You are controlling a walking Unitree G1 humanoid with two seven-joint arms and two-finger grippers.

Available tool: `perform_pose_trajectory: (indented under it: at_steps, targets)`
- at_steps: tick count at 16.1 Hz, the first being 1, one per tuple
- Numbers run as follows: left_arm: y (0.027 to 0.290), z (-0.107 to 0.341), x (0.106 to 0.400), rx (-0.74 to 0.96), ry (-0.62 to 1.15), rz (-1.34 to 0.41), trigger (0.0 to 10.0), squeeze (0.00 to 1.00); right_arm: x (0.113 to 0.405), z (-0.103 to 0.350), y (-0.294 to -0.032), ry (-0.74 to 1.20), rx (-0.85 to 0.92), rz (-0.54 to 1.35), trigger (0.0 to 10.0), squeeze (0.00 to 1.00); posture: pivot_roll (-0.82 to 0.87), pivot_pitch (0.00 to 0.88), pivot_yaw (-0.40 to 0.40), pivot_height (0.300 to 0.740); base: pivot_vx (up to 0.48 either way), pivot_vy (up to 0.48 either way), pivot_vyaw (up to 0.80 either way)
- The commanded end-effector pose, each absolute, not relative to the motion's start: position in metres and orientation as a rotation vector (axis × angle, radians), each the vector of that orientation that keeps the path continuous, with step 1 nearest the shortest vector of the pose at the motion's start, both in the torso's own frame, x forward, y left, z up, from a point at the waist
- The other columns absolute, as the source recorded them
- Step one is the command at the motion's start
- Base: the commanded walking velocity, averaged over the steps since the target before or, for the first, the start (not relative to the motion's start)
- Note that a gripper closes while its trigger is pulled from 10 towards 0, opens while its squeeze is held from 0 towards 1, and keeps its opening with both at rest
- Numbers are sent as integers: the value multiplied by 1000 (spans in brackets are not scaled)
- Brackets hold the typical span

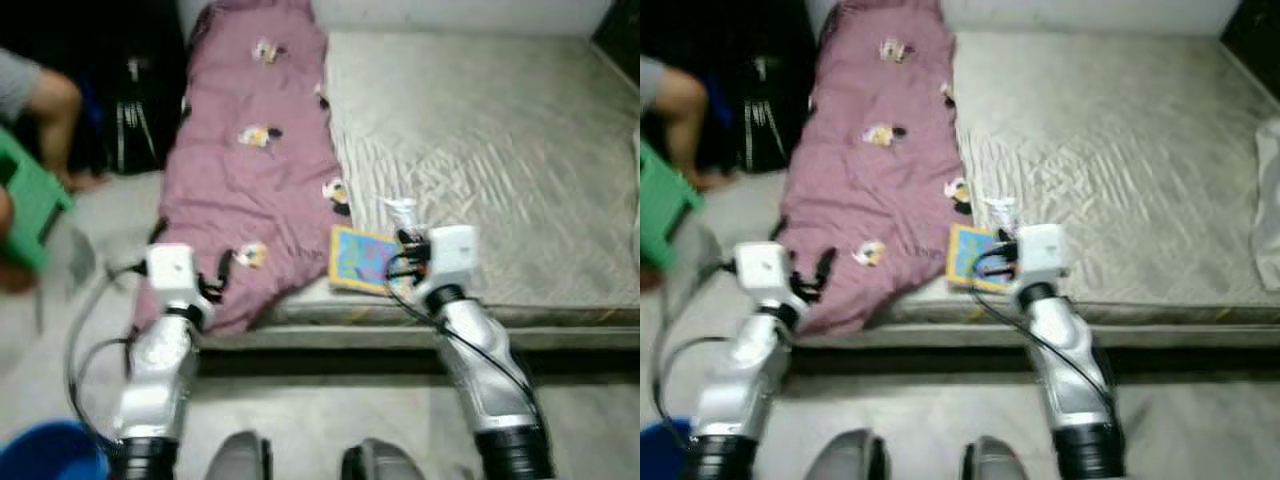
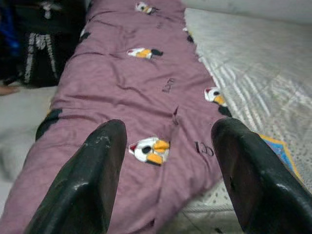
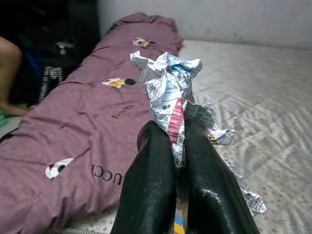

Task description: Clean up the room

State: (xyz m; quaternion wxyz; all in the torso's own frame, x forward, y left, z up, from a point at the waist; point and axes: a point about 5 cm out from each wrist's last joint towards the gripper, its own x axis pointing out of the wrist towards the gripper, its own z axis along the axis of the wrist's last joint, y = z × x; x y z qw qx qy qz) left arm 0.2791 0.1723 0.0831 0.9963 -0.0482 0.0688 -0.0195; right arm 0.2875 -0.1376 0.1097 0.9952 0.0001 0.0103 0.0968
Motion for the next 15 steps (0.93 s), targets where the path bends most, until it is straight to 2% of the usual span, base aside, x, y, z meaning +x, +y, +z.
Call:
perform_pose_trajectory:
  at_steps: [1, 5, 11, 15]
  targets:
    - [180, 82, 278, -78, 142, -18, 10000, 0, 289, 115, -130, -2, 6, 220, 10000, 0, -4, 97, -44, 740, 0, 480, 0]
    - [180, 83, 278, -79, 129, -23, 10000, 0, 289, 114, -129, 0, -2, 227, 10000, 0, -4, 97, -44, 740, 0, 480, 0]
    - [171, 88, 275, -137, 90, -121, 10000, 0, 289, 114, -128, -2, -4, 225, 10000, 0, -5, 97, -40, 740, 0, 0, 0]
    - [171, 89, 276, -133, 84, -121, 10000, 0, 291, 116, -128, -10, -1, 222, 10000, 0, -9, 113, -39, 740, 186, 0, 0]
